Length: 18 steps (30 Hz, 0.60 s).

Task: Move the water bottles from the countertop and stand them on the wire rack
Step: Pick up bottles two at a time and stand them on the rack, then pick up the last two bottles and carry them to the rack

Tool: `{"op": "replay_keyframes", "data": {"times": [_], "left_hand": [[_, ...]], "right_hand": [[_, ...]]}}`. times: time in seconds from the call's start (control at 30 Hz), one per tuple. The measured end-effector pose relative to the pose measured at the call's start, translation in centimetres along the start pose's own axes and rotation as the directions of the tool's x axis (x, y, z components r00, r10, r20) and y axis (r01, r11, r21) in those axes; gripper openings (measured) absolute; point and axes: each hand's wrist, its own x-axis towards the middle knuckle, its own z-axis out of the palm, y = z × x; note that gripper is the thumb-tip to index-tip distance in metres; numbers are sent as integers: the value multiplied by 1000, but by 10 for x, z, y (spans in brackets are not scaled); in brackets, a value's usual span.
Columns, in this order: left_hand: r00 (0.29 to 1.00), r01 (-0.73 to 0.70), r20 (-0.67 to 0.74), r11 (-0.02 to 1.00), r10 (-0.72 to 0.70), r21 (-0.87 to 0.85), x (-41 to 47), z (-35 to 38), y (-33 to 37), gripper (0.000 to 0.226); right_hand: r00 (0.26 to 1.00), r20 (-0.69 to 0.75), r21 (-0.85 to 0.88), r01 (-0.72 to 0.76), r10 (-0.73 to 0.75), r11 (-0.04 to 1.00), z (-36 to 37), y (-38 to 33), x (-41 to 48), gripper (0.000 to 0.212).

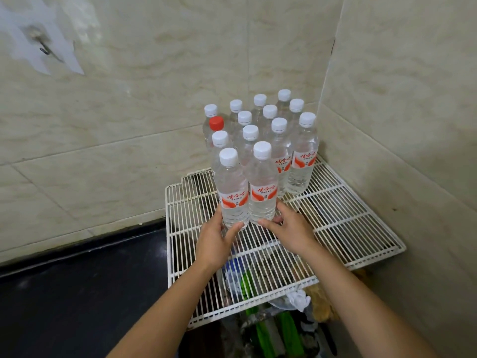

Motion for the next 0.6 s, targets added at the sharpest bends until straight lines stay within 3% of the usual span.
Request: {"op": "replay_keyframes", "data": {"times": [0.1, 0.17, 0.27, 0.33, 0.43, 0.6], "left_hand": [[999, 33, 16, 999, -34, 42, 0, 0, 2, 73], [998, 46, 40, 997, -48, 60, -3, -2, 7, 74], [995, 83, 52, 997, -83, 5, -19, -12, 11, 80], [998, 35, -53, 994, -30, 106, -41, -24, 8, 76], [968, 44, -243, 914, 61, 404, -84, -49, -7, 68], [879, 272, -475, 785, 32, 557, -145, -102, -37, 67]], "right_hand": [[1000, 18, -3, -15, 15, 1000, 1, 1, -2, 70], [999, -2, 67, -41, 41, 997, 4, -2, -6, 87], [982, -182, 136, -33, 58, 990, 13, -14, -23, 97], [952, -302, 62, 78, -55, 995, 21, -24, -42, 88], [875, -385, -99, 276, -293, 956, 35, -41, -66, 82], [815, -273, -198, 473, -511, 859, 82, -75, -86, 79]]}}
